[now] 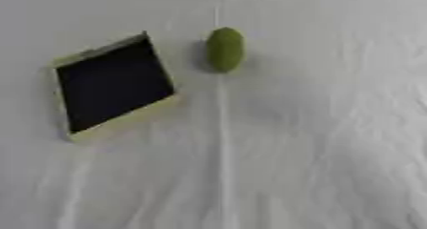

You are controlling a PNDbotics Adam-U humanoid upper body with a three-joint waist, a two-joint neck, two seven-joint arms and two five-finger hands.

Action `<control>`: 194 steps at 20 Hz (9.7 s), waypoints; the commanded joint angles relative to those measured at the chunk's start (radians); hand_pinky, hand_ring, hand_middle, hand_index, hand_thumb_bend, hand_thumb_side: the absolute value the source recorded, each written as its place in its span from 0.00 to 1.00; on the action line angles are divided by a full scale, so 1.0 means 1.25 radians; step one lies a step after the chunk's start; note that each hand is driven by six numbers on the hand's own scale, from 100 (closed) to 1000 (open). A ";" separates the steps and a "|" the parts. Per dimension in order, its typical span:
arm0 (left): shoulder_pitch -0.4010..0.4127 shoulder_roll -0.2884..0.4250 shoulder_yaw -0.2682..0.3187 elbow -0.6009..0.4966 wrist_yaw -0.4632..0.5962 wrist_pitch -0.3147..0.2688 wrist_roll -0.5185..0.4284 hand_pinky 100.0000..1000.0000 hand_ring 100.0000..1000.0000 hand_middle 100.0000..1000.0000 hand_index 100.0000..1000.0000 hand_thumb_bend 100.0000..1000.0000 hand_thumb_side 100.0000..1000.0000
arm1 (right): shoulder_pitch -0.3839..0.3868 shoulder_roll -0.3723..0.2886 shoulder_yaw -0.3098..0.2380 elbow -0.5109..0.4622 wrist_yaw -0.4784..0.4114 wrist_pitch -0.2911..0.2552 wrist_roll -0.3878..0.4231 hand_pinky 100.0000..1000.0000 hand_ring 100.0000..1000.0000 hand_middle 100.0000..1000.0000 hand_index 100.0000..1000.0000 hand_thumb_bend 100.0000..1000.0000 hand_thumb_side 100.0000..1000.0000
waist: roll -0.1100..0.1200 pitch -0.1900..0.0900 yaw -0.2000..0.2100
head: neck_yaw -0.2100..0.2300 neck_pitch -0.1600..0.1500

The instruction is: Pick up objects on the table and place them in the box.

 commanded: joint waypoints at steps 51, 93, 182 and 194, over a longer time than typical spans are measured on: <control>-0.005 0.022 -0.010 -0.012 0.009 0.007 -0.024 0.75 0.71 0.57 0.71 0.11 0.54 | -0.448 -0.209 0.349 0.012 0.372 -0.083 0.668 0.83 0.89 0.88 0.93 0.38 0.07 | -0.023 -0.044 0.014 | -0.037 0.021; -0.037 0.003 -0.017 -0.012 0.021 0.006 -0.031 0.74 0.71 0.57 0.70 0.09 0.54 | -0.694 0.174 0.463 0.604 0.521 -0.217 0.746 0.86 0.90 0.89 0.96 0.30 0.00 | -0.030 -0.018 0.058 | -0.090 0.006; -0.104 -0.012 -0.018 -0.012 0.026 -0.043 -0.013 0.74 0.69 0.56 0.69 0.15 0.42 | -0.762 0.393 0.471 0.535 0.537 -0.217 0.539 0.61 0.55 0.49 0.48 0.00 0.00 | -0.052 -0.014 0.129 | -0.205 0.027; -0.144 -0.027 -0.031 -0.012 0.039 -0.068 -0.051 0.74 0.69 0.56 0.69 0.16 0.42 | -0.743 0.521 0.478 0.666 0.686 -0.243 0.479 0.61 0.55 0.50 0.49 0.00 0.00 | -0.050 -0.006 0.149 | -0.233 0.023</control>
